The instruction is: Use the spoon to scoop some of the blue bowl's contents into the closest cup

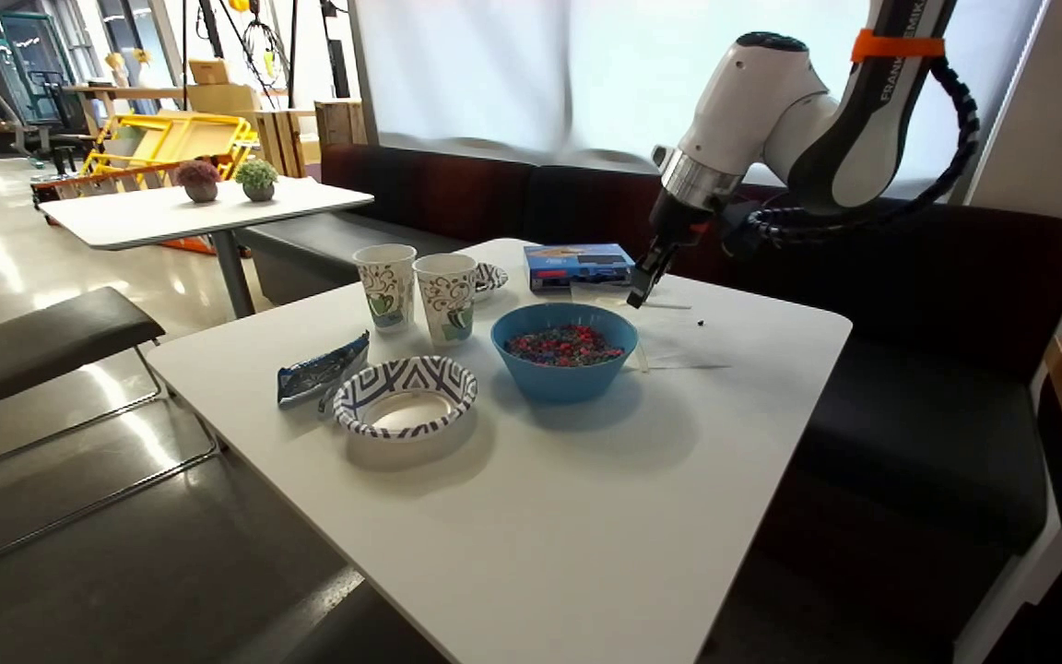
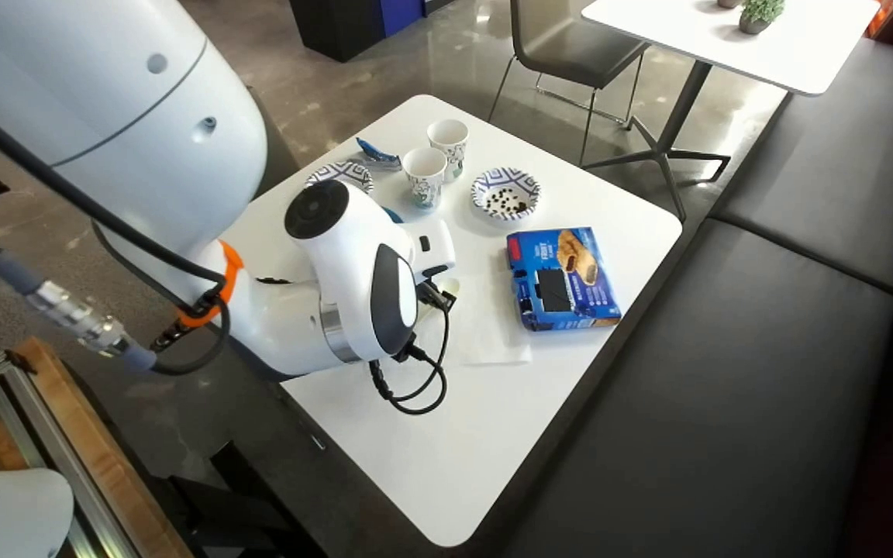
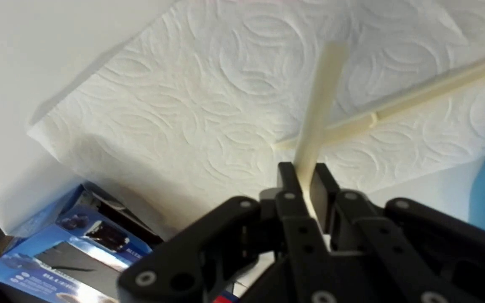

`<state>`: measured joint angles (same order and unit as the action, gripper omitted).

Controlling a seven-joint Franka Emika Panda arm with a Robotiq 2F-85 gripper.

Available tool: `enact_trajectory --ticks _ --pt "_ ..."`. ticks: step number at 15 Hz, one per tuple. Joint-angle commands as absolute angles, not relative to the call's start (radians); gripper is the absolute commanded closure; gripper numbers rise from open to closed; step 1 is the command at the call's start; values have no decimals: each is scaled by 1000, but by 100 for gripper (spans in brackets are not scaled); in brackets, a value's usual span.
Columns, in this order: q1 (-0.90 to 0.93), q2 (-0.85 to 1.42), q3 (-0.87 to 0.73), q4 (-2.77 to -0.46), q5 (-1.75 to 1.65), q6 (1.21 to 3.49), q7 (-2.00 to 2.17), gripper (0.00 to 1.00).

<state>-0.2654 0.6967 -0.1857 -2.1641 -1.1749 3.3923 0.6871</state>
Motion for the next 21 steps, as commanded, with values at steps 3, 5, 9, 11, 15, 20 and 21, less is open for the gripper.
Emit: enact_trajectory --ticks 3,5,9,11,15,20,21 --pt "-274 770 -226 -2115 -1061 3477 727 97" --pt "-268 784 -242 -2111 -1018 3501 725 97" --pt "-362 772 -111 -2173 -762 3466 450 56" --pt "-385 749 -63 -2222 -669 3463 326 40" --pt "-450 585 24 -2428 -582 3418 193 9" --pt "-487 322 47 -2687 -451 3326 245 0" --pt "-412 266 -22 -2725 -358 3306 211 0"
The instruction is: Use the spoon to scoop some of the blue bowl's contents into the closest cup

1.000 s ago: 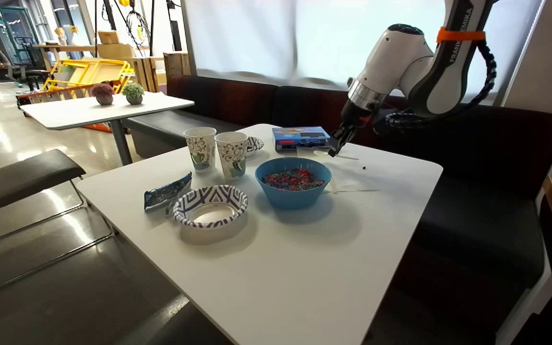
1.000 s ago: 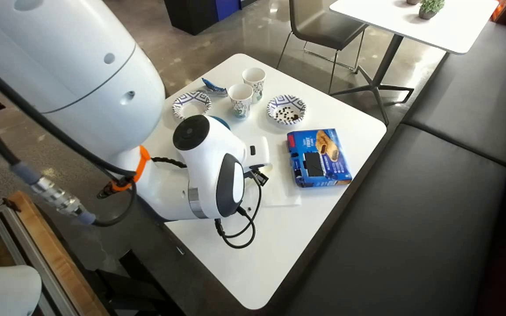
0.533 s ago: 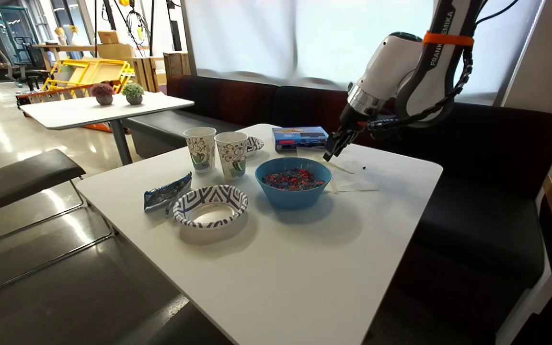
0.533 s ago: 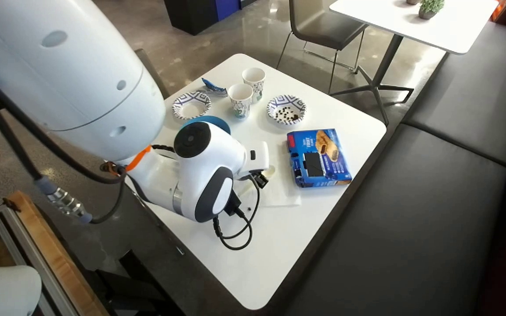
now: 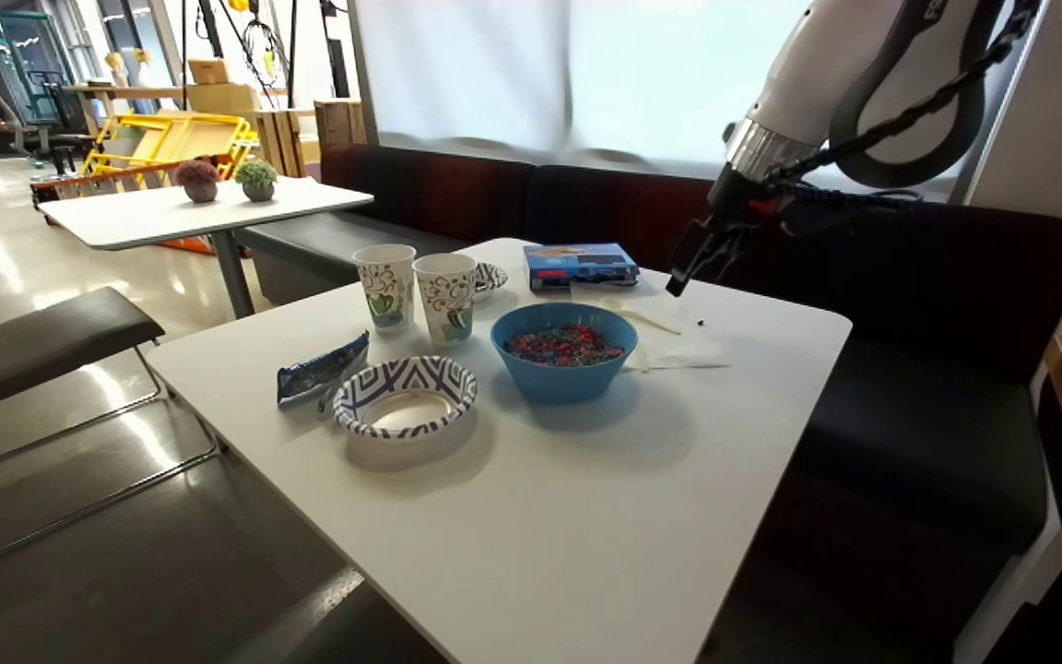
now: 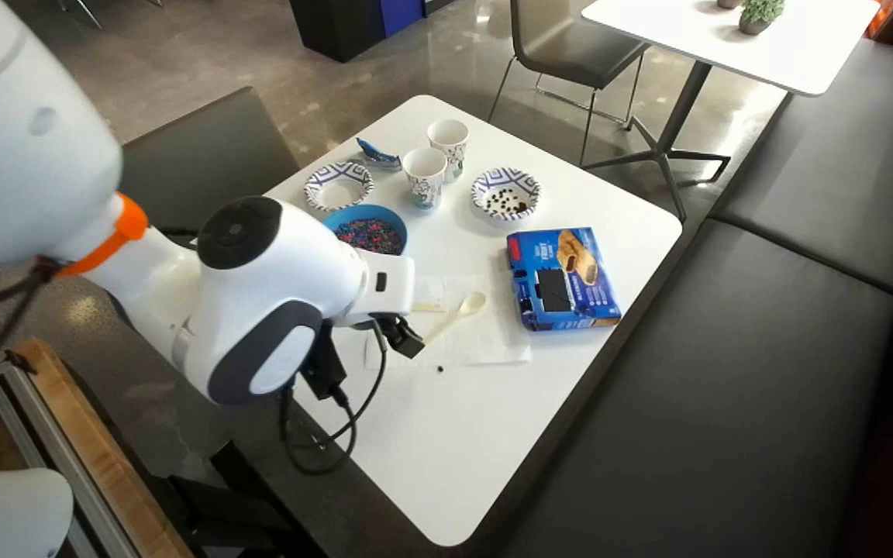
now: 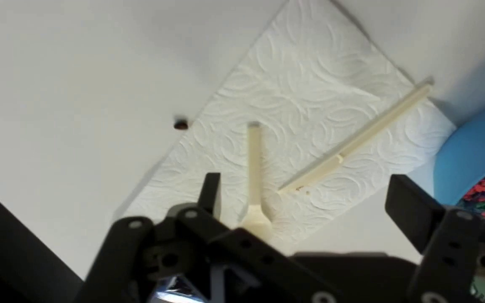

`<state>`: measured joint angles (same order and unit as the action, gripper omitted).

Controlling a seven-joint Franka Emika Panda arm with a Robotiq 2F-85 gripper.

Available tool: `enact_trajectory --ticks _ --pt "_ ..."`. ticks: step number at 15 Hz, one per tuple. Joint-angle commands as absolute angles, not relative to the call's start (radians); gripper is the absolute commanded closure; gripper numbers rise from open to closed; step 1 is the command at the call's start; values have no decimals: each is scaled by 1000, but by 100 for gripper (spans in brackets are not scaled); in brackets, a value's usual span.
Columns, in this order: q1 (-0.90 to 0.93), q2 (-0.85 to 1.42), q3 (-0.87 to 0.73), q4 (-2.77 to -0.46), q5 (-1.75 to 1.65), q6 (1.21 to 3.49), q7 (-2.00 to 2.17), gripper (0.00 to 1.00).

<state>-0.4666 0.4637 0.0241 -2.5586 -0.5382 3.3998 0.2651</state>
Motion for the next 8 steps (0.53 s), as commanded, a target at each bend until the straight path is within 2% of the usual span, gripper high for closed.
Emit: enact_trajectory --ticks 1,2,4,8 --pt "-288 210 -166 -2750 -373 3333 270 0" --pt "-441 352 8 -2660 -334 3366 162 0" --pt "-339 265 -132 -2706 -408 3363 253 1" --pt "-307 224 -157 -2734 -400 3355 263 0"
